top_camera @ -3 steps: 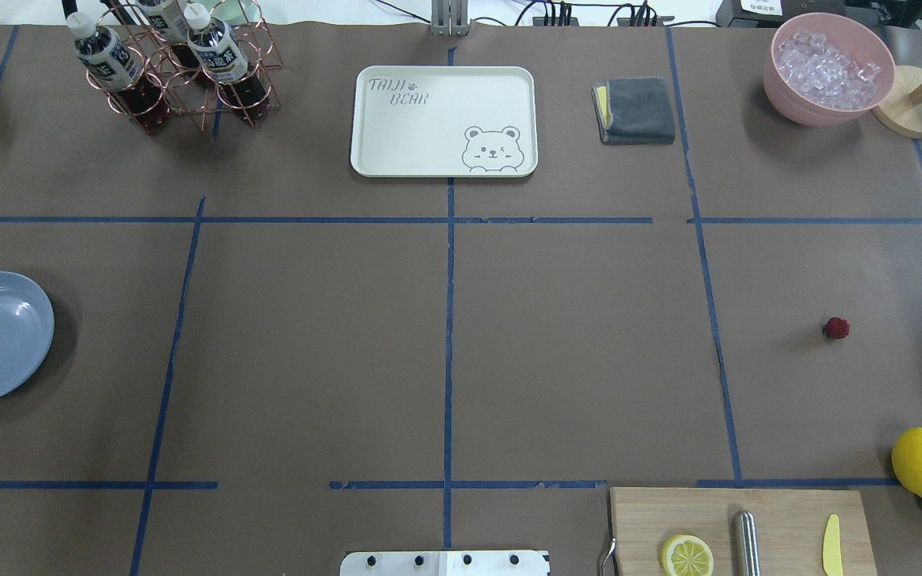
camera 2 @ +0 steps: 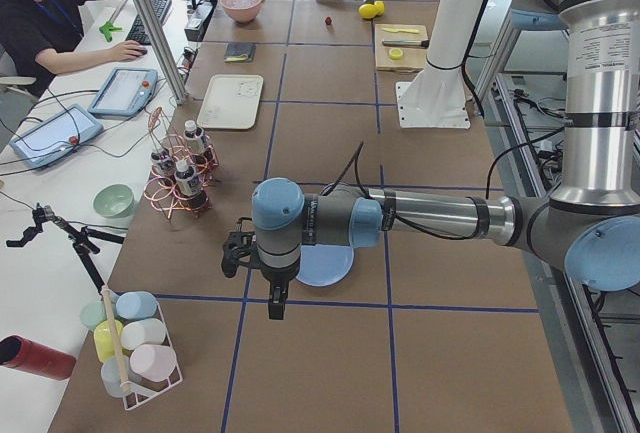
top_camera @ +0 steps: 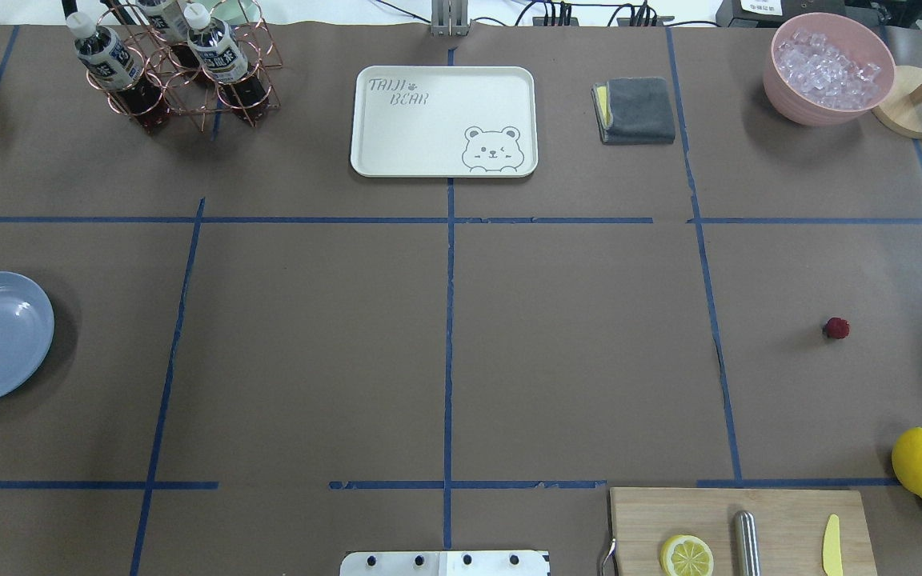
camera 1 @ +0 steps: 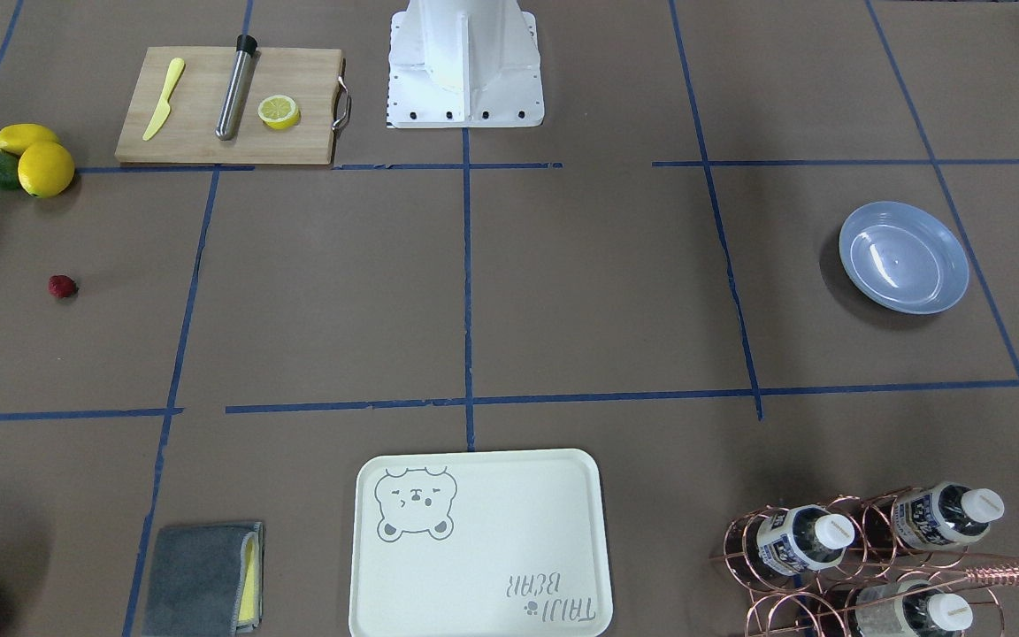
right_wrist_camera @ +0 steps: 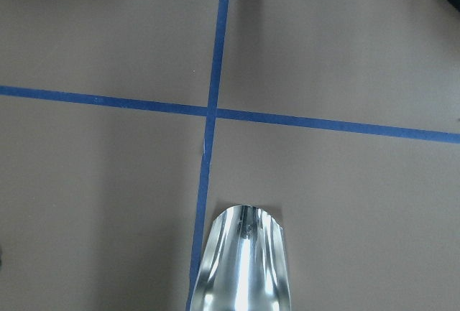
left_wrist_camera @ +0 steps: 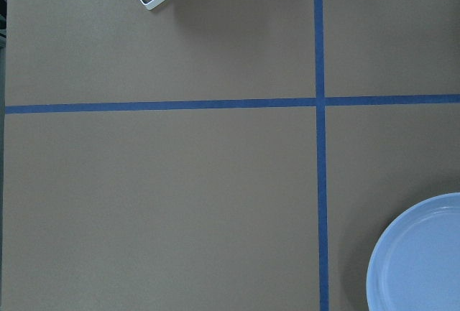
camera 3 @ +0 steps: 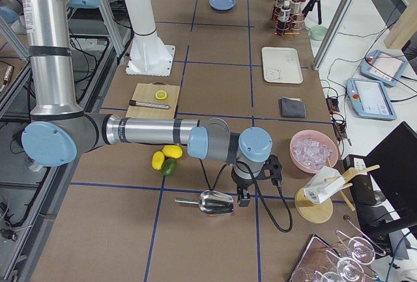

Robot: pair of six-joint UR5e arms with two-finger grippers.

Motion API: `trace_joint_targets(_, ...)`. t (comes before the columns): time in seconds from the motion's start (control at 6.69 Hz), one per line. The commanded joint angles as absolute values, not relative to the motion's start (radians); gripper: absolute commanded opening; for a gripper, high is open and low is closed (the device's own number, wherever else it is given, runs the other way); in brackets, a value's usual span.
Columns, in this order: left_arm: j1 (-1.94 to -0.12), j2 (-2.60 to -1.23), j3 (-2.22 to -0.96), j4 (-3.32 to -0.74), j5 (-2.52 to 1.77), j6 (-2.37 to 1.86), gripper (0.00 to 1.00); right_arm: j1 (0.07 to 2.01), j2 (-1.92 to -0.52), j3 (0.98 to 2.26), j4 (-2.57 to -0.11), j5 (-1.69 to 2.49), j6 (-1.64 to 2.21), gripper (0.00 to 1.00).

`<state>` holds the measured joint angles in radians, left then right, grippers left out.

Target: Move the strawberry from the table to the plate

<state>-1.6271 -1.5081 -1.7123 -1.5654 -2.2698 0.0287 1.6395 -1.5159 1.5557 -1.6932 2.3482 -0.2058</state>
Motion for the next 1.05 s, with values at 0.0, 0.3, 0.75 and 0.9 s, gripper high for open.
trace_joint_targets(0.0,-1.591,-1.511,-1.694,-1.712,-2.273,0.022,1.0,1.638,-1.49,1.574,-1.692,2.347,-0.206,1.0)
trace_joint_targets(0.3,-1.498,-1.476,-1.666,-1.86,-2.318,-0.217,1.0,1.635,-1.47,1.589,-1.692,2.347,-0.189,1.0)
trace_joint_targets(0.75,-1.366,-1.388,-1.574,-2.226,-2.319,-0.521,0.98,1.634,-1.448,1.623,-1.692,2.352,-0.07,1.0)
trace_joint_targets(0.9,-1.308,-1.382,-1.487,-2.414,-2.315,-0.643,0.98,1.632,-1.451,1.646,-1.693,2.355,-0.064,1.0)
